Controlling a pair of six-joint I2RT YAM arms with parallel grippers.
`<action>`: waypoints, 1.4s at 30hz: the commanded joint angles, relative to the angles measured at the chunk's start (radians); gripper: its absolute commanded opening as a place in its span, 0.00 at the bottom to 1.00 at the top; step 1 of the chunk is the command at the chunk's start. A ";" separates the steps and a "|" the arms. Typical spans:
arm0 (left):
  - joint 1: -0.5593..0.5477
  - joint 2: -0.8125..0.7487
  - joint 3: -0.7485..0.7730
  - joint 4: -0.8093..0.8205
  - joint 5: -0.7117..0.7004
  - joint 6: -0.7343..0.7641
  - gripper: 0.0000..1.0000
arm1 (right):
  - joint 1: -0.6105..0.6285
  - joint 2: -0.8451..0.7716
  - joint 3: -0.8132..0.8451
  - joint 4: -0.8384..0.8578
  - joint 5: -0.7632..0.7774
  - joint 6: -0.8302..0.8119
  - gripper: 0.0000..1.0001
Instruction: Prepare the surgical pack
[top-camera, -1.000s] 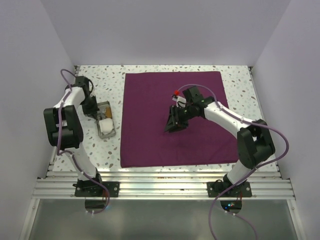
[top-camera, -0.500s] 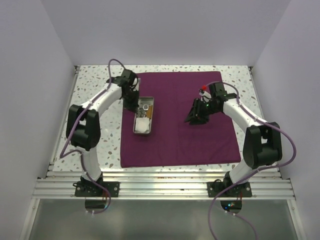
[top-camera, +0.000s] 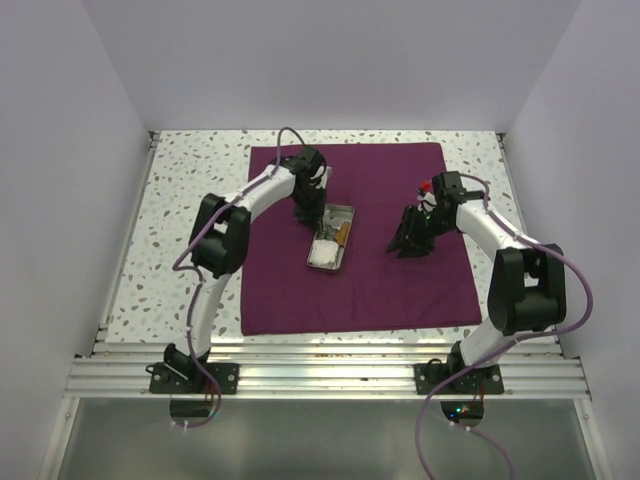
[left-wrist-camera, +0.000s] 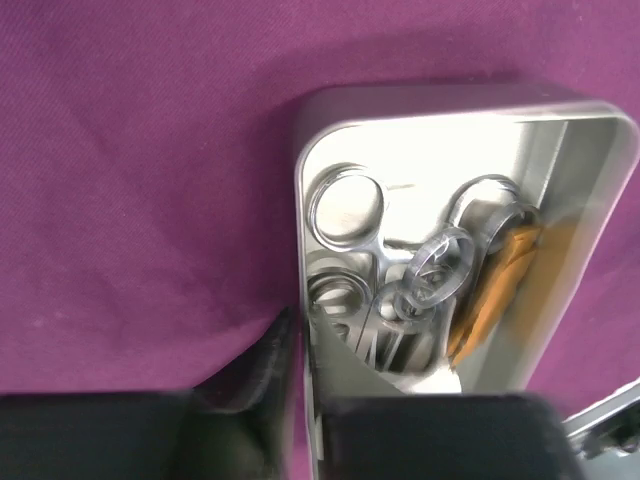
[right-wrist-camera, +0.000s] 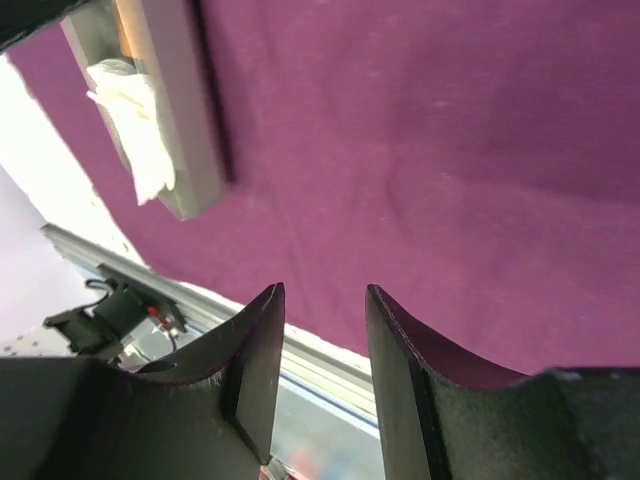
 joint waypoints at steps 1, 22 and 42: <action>0.007 -0.014 0.043 -0.037 0.035 0.008 0.27 | -0.007 0.039 0.039 -0.036 0.062 -0.025 0.42; 0.108 -0.666 -0.878 0.341 0.016 -0.131 0.19 | 0.227 0.045 -0.261 0.140 0.371 0.132 0.00; 0.421 -0.193 -0.520 0.154 -0.214 0.069 0.17 | 0.596 0.358 0.086 0.200 0.274 0.264 0.00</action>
